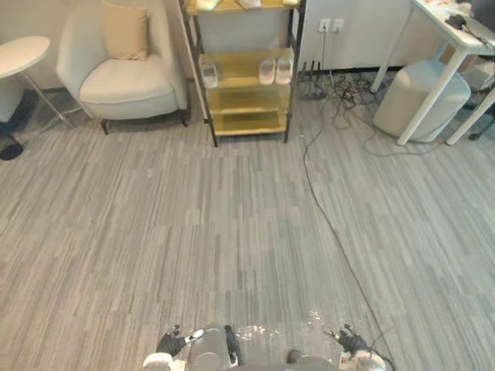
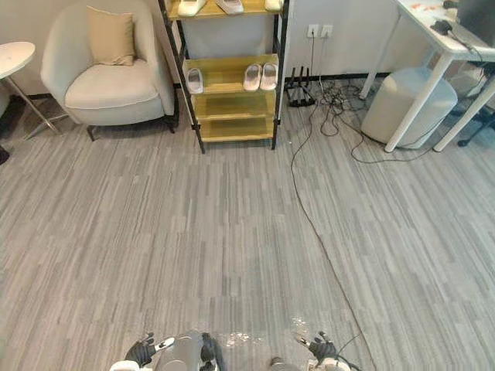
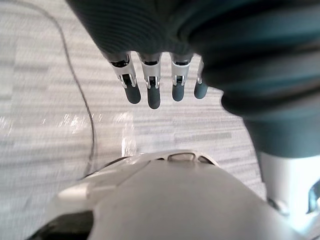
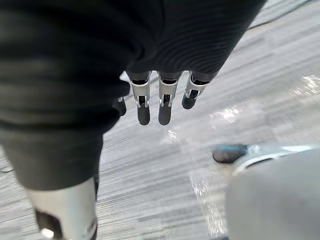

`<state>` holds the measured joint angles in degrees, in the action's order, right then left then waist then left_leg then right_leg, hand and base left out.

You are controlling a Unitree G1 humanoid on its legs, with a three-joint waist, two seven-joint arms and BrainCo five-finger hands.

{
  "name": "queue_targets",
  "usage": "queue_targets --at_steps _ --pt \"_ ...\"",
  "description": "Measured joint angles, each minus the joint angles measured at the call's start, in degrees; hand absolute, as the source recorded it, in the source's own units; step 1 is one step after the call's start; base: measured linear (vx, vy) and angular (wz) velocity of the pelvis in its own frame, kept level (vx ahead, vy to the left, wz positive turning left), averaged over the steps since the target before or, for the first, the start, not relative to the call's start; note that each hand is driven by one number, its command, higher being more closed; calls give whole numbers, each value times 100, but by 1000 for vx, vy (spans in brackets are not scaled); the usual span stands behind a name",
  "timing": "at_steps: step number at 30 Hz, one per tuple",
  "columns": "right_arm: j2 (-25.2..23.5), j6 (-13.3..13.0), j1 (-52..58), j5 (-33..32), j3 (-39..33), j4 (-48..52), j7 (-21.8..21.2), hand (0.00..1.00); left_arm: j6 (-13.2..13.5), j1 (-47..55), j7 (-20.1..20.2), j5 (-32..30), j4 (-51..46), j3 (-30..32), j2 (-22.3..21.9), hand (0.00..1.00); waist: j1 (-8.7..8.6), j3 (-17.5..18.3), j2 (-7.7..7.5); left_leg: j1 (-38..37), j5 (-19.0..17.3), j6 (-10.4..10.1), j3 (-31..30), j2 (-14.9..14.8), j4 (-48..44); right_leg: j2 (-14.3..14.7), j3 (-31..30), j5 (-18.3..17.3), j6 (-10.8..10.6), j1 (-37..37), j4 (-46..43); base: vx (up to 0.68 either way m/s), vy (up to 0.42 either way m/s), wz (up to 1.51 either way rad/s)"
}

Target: Organize the slippers on the shoe rack

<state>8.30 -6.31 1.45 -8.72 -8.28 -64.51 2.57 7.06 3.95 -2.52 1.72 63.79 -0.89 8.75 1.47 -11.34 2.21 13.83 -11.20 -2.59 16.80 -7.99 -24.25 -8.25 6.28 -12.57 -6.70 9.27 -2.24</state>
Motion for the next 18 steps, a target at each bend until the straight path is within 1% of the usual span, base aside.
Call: queue_targets --at_steps 1,2,3,5,6,7,8,9,10,11,12,13,14,15,16,17,18 --pt "-98 -1 92 10 -16 7 -5 0 -5 -5 0 -48 4 -8 90 0 13 94 -154 -4 -180 89 61 219 -10 -217 -91 -151 -104 -154 -540 338 246 2" --pt "-135 -4 95 14 -45 25 -12 0 -12 -39 -3 -52 14 -20 118 0 0 126 -216 -14 -246 136 91 308 8 -291 -111 -236 -201 -370 -1051 542 320 -5" --pt "-148 -5 61 26 -59 55 -26 0 -24 -119 0 -55 50 -31 117 0 56 104 -265 -206 -356 220 178 440 150 -423 -193 -263 -251 -945 -2359 473 251 -5" --pt "-174 -38 38 26 -59 90 -32 0 -29 -96 -4 -52 52 -165 178 0 25 74 -324 -739 -369 308 180 645 469 -472 -357 -76 -623 -1393 -3980 570 266 10" --pt "-179 -43 11 29 -59 79 -33 0 -35 -112 -10 -51 51 -286 208 0 27 52 -318 -1161 -389 348 165 756 731 -471 -250 -122 -527 -1609 -4821 686 234 21" --pt "-167 -43 -23 31 -55 78 -33 0 -36 -151 -12 -46 49 -376 204 0 12 50 -314 -1520 -389 349 132 792 982 -474 1 -229 -308 -1738 -5198 694 190 13" --pt "-146 -49 -78 36 -41 110 -38 0 -35 -183 -9 -43 46 -500 184 0 2 -12 -190 -1896 -388 349 64 761 1274 -425 424 -419 37 -1859 -5306 565 135 11" --pt "-157 -92 -140 37 -26 174 -42 0 -34 -238 -7 -39 46 -547 155 0 -51 -56 -108 -2169 -387 349 14 677 1479 -303 737 -582 321 -2034 -5169 533 80 16" --pt "-160 -100 -186 38 6 293 -47 0 -35 -302 -8 -37 46 -575 126 0 -117 -97 -37 -2332 -387 348 -6 576 1566 -148 954 -690 514 -2246 -4859 420 21 18" --pt "-158 -125 -215 28 1 370 -56 0 -34 -391 -7 -37 44 -582 87 0 -150 -135 16 -2449 -387 348 -17 486 1573 10 1056 -714 565 -2515 -4443 533 -16 18" --pt "-138 -140 -213 8 -5 503 -57 0 -33 -481 -7 -35 44 -583 15 0 -175 -178 74 -2579 -387 348 -42 398 1578 164 1076 -646 628 -2757 -3888 546 -68 21" --pt "-115 -164 -231 -14 -3 579 -54 0 -29 -554 -9 -35 42 -582 -75 0 -226 -210 130 -2705 -389 343 -121 314 1586 330 1044 -382 683 -2948 -3164 671 -132 31" --pt "-104 -159 -229 -15 4 633 -44 0 -17 -564 -7 -35 33 -584 -124 0 -268 -213 123 -2836 -396 295 -189 268 1589 481 945 92 661 -3022 -2305 685 -187 41" --pt "-118 -151 -141 -13 28 613 -46 0 0 -566 3 -37 -8 -589 -145 0 -288 -167 -18 -3004 -459 35 -196 337 1596 552 755 974 701 -2947 -1266 596 -189 47" --pt "-119 -152 -90 -56 -35 604 -66 0 1 -586 -6 -44 38 -565 -315 0 -316 -176 22 -3245 -624 -221 -312 260 1568 587 645 1825 953 -2916 -1312 586 -150 26" --pt "31 -126 -230 -8 -39 523 -31 0 14 -604 25 -43 52 -527 -420 0 -287 -204 229 -3234 -580 -364 -344 32 1393 695 749 1639 1057 -2970 -1641 454 -121 19" --pt "74 -114 -255 1 -48 475 -36 0 20 -623 23 -42 39 -514 -481 0 -338 -212 234 -3177 -389 -561 -442 22 1198 697 776 1386 1025 -2962 -1780 638 -205 9"
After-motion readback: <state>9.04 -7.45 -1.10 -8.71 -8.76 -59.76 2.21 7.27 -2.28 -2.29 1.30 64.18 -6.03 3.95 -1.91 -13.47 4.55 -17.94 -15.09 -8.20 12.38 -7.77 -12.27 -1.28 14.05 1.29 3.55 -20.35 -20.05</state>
